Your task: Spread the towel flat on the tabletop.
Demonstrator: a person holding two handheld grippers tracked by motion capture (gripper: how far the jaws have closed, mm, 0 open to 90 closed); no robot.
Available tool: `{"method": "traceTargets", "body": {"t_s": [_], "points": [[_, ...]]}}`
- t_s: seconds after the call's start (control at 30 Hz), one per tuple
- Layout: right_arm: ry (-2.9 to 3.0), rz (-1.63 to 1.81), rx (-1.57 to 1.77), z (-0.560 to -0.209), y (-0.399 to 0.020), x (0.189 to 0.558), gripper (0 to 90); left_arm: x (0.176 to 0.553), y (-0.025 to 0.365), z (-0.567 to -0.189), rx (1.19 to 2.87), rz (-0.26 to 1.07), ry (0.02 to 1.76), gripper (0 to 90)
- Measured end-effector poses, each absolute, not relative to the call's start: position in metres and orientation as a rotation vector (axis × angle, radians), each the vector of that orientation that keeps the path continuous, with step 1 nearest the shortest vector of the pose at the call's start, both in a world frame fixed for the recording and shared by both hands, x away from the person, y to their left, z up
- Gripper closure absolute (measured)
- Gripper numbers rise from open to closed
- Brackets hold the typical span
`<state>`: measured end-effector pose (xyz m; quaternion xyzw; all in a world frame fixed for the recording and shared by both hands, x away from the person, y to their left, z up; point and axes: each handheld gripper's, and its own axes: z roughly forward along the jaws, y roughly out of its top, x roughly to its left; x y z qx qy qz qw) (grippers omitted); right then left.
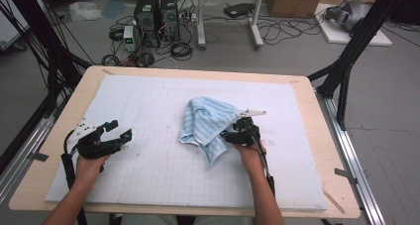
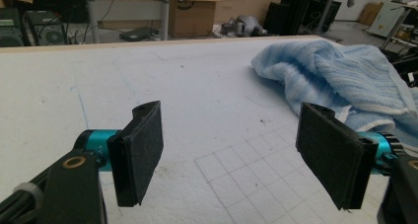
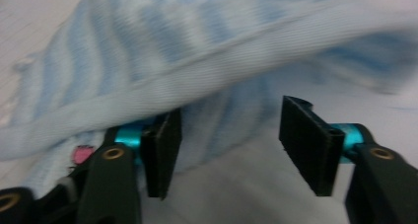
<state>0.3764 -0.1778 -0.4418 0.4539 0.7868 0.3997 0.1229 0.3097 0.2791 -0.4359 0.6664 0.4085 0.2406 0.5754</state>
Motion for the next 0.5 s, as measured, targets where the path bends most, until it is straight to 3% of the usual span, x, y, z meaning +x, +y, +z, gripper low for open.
{"method": "traceTargets", "body": {"t_s": [0.1,0.13,0.17,0.23,0.5], "points": [[2.349,1.161,1.282,-0.447,-0.163,0.376,38.0,0.31,0.279,-0.436,1.567,0.559,0.953,26.5],[2.361,1.169,1.272,-0.447,-0.161,0.375,42.9,0.31,0.279,-0.436,1.568,0.558,0.952,26.5],[2.398,1.17,1.245,-0.446,-0.156,0.372,64.2,0.31,0.278,-0.436,1.566,0.558,0.953,26.5],[2.442,1.173,1.19,-0.443,-0.151,0.366,74.5,0.311,0.278,-0.436,1.566,0.556,0.953,26.6],[2.558,1.228,1.12,-0.437,-0.158,0.334,77.5,0.31,0.279,-0.436,1.572,0.547,0.942,30.1]]}}
